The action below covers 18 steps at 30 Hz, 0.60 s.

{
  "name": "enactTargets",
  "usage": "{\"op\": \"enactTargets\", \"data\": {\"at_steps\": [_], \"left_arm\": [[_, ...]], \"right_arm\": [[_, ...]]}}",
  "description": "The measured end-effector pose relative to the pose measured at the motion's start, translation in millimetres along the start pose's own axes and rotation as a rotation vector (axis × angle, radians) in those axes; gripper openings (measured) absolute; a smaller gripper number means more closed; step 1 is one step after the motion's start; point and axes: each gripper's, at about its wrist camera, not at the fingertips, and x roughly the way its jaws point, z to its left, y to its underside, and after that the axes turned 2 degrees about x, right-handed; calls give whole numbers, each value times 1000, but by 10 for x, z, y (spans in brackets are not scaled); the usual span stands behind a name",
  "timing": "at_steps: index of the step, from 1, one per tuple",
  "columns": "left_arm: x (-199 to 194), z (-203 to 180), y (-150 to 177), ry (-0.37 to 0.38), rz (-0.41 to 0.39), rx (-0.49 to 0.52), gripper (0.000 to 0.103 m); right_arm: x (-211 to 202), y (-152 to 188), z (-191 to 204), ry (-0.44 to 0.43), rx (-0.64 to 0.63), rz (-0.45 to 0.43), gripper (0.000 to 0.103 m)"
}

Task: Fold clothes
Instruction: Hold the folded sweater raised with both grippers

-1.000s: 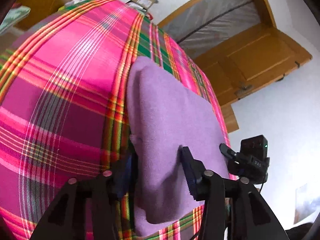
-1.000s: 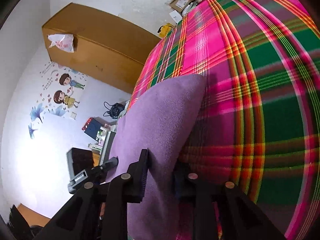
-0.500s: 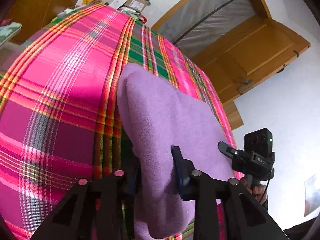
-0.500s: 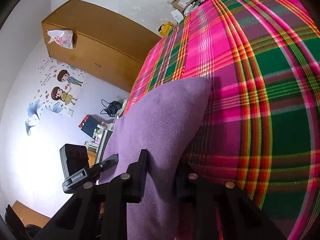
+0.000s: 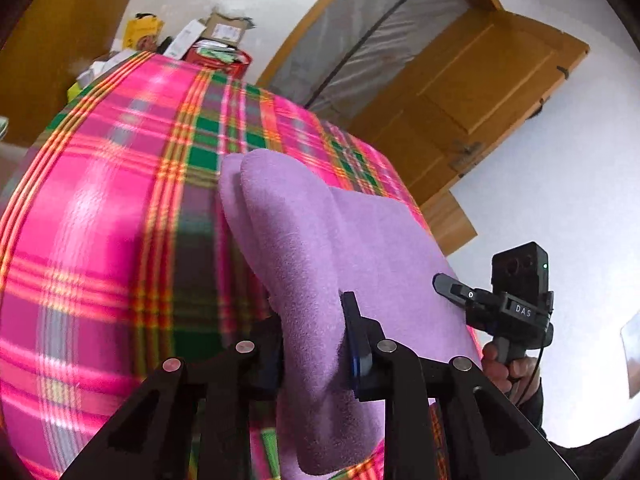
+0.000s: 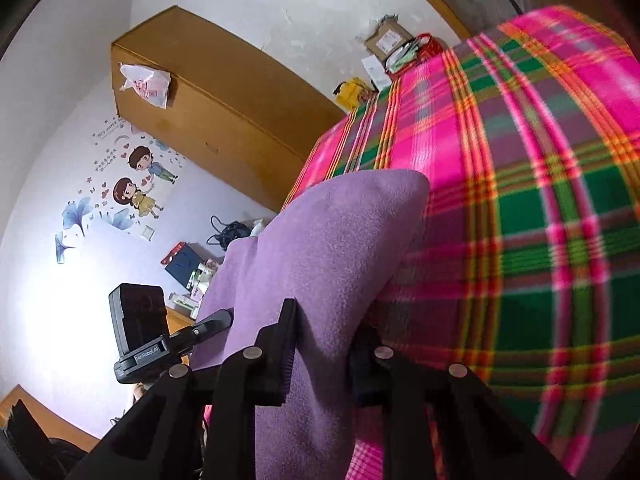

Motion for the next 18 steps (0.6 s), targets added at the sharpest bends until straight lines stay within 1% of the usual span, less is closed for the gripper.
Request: {"op": "enactTargets", "data": {"at_steps": [6,13,18], "left_arm": [[340,-301,-194,16,45,57,25],[794,-683,-365,33,91,112,25],[1112,-923,-526,40,108,131,25]], "right_arm": [[-316,-154,-128,53,-16,-43,21],[-687,-342,-403,116,-7,-84,21],[-866,-614,-551,162,-18,-107,21]]}}
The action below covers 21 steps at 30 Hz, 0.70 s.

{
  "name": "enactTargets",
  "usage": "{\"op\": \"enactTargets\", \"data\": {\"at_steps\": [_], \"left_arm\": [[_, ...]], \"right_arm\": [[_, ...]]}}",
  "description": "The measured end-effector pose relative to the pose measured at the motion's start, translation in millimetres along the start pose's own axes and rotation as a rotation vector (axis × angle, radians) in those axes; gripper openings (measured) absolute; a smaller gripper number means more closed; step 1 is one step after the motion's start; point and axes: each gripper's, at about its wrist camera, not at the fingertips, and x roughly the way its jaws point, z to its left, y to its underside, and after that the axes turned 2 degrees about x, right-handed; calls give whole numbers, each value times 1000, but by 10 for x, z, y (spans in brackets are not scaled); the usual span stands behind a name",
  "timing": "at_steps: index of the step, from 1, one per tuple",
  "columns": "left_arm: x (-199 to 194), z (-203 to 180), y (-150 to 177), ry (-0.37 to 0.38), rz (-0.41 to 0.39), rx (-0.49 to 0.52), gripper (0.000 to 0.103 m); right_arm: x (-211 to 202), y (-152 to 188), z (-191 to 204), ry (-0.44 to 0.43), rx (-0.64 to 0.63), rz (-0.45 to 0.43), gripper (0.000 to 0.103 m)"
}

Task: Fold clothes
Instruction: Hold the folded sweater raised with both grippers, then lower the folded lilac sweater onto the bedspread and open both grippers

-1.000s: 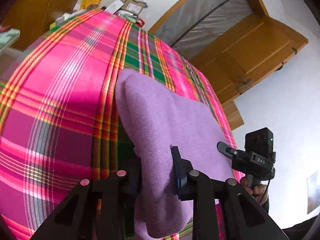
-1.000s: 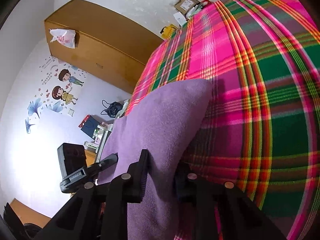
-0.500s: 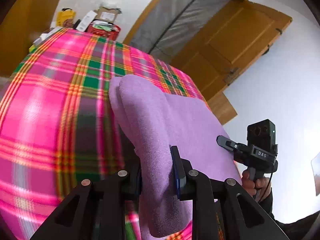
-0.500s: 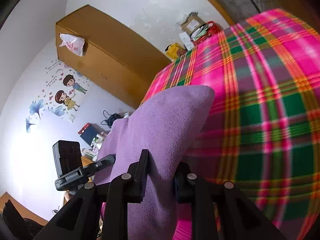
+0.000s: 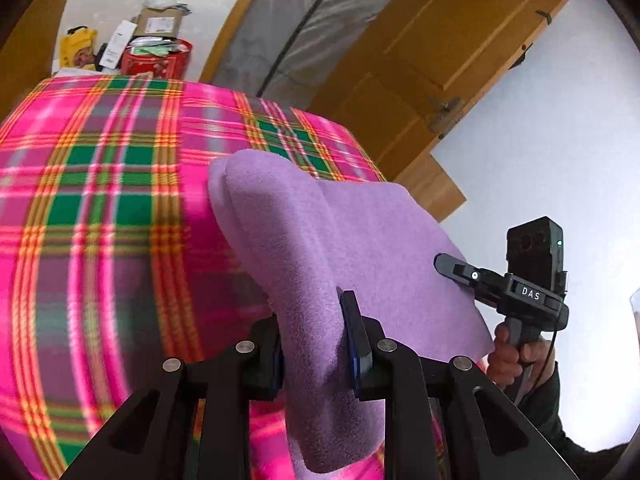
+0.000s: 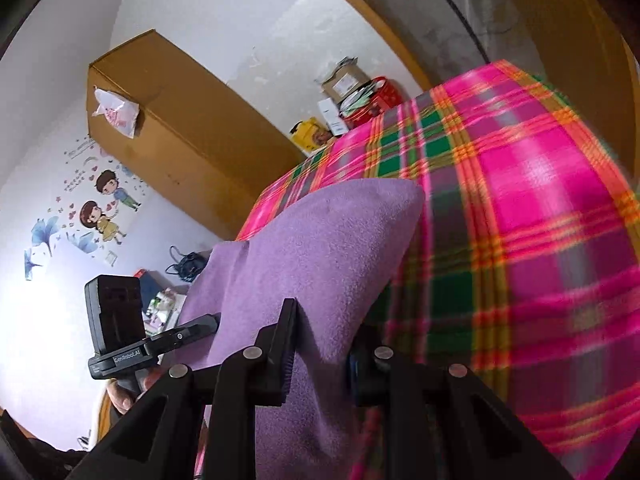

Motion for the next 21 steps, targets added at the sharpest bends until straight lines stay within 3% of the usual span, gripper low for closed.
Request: {"op": "enactTargets", "data": {"at_steps": [12,21], "left_arm": [[960,-446,-554,27,49,54,25],[1493,-522,-628,27,87,70,25]], "right_arm": [[-240,-779,-725,108,-6,-23,21],[-340,-840,-1271,146,38,-61,21]]}}
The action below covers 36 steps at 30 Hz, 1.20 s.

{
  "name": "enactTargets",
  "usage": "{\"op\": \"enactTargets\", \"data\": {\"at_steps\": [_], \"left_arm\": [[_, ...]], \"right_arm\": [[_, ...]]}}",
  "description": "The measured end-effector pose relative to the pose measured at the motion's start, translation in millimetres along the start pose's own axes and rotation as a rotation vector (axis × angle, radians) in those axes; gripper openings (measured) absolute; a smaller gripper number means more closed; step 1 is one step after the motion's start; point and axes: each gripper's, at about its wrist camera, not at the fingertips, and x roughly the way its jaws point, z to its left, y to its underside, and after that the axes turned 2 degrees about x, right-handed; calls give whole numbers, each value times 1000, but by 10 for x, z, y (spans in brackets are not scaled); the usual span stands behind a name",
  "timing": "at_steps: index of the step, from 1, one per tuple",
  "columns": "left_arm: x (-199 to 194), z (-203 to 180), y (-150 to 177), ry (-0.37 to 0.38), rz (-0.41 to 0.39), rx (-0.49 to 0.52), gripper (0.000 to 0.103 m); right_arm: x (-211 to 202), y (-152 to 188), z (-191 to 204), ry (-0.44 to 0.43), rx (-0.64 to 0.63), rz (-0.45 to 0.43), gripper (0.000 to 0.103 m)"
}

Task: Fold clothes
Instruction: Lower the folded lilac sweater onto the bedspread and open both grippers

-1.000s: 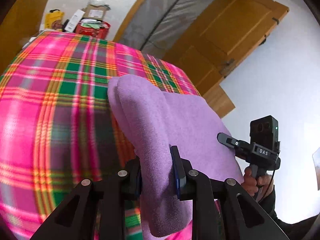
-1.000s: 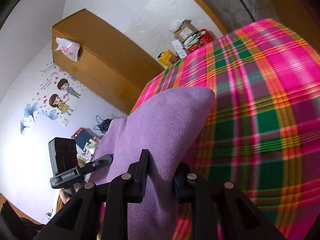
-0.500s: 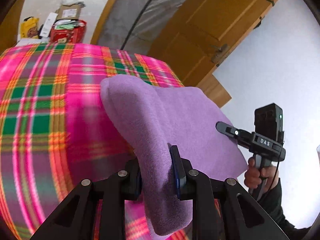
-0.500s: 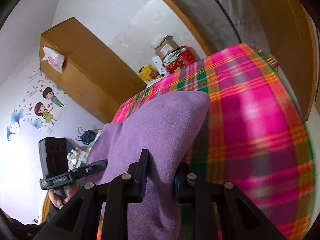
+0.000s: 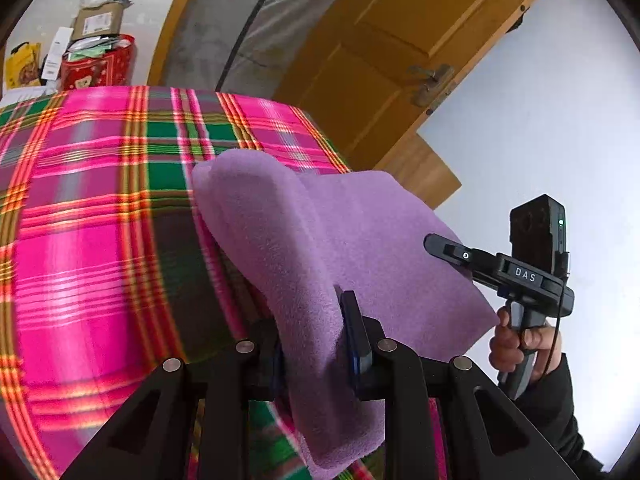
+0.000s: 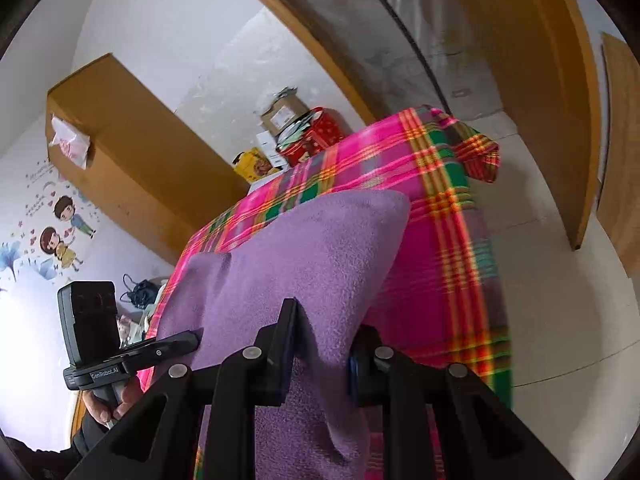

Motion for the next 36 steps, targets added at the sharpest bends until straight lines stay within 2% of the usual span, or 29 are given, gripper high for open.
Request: {"op": "enactTargets", "data": {"at_steps": [4,7,11,12,15,17,19,20,21,26,28,30,34,36], "left_arm": [[155,55,122,-19,49,-3,26],[44,136,227,-18,38,6,29],[-260,257,341,-29,-5,12,29],[-343,274,352,-42,-22,15,27],[-561,254,268,-49,-91,22,27],[-593,190,156,-55,-118,41,27],[-514,139,39,-50,-116,65,27],[-447,139,1,-57,-106,74,27],[-377,142,-33,-66,-95,82,27],[110,302,-109,-84,9,56,27],[135,338,-81,-88,3,65,27],[40,325,-22,-94,-7,86,27],[-374,284,308,-18,-25,126,27],[-441,270,443,-11,-17,150,27]], "right_arm": [[118,85,-184,38,34,27,25],[100,156,-205,86,33,16,35],[-131,253,-97,193,-37,-74,36],[-187,287,-57,217,-60,-97,36],[-295,441,167,243,-138,-141,36],[-244,555,284,250,-167,-127,36],[-172,668,384,262,-188,-104,32],[-118,717,410,275,-197,-88,21],[-49,759,400,301,-203,-66,15],[-29,804,218,291,-142,-60,14],[-64,804,225,300,-140,-70,14],[-128,805,262,306,-148,-86,14],[-171,816,302,306,-142,-97,15],[-181,894,341,288,-152,-100,15]]}}
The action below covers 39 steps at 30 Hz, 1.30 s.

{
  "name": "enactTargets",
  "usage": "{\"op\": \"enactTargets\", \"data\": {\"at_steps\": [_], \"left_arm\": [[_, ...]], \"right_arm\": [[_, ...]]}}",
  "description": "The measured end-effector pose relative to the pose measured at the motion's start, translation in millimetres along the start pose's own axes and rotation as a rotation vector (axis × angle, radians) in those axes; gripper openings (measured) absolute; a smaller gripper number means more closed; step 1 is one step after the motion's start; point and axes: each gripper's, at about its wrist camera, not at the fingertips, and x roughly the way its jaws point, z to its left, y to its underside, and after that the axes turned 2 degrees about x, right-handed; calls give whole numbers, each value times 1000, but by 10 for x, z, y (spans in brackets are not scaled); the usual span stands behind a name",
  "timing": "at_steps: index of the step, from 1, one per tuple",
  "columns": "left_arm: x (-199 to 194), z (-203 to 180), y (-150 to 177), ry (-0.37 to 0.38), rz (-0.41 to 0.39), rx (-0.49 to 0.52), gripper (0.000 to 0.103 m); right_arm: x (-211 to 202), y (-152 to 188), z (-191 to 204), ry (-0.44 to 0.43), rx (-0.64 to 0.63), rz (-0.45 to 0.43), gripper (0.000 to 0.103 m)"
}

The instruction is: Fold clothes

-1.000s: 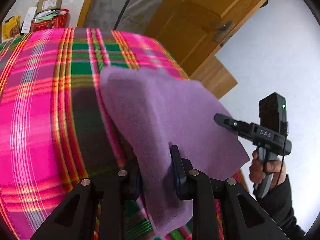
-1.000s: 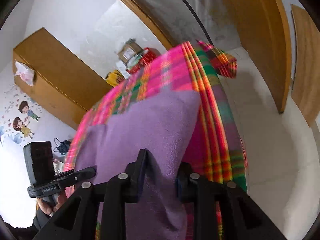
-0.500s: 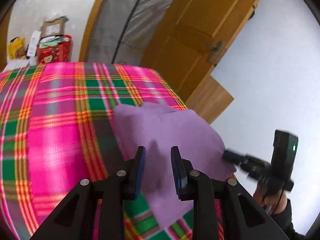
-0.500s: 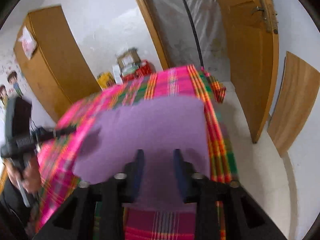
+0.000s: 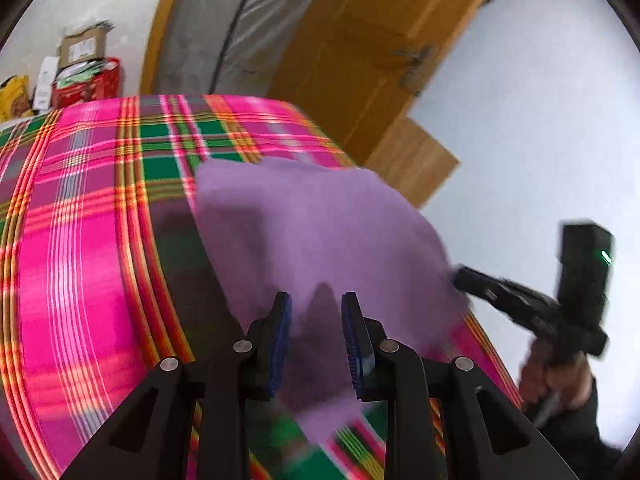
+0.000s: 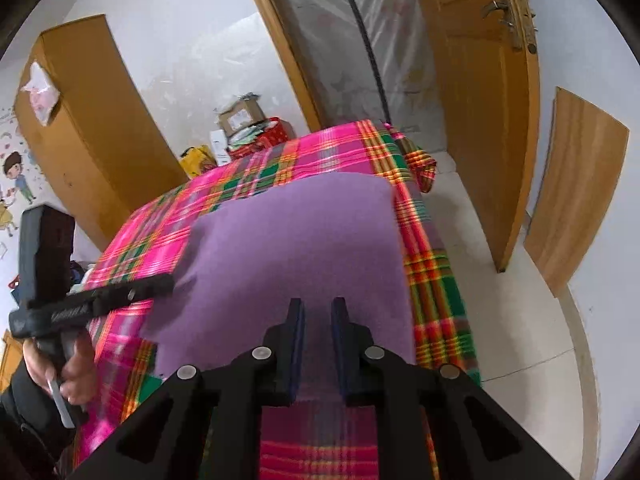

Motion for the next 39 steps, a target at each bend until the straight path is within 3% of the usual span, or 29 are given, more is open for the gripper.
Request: {"op": "enactTargets", "data": {"at_steps": [4,9,12,17,19,21,24,31,39], "left_arm": [[53,-120,227,-41,11,44,27],[-8,-187,313,-53,4,62,30],[-93,-238,362,-69,-2,57,30],[-278,-410,606,-100,-21,87,30],[-307,-487,709,-141,-20,117,30],[-323,-540,777,-161,-18,131,30],[-365,-599,857,-193,-23,143,31],[-528,-636,968,-282,-63,124,55],[-664,-626,1089,-334,-90,104,64]], "right_arm": [[73,170,-38,16,28,34,15],[-79,243,-38,19,47,7,15],[-30,326,-58,57,80,36,15],[-210,513,130,125,68,-13,15],[-270,625,218,168,55,-20,17],[-292,700,284,208,58,-20,27],[-324,829,361,226,70,-12,29],[-421,1062,461,285,65,-9,30],[-565,1213,639,329,28,-25,30]]}}
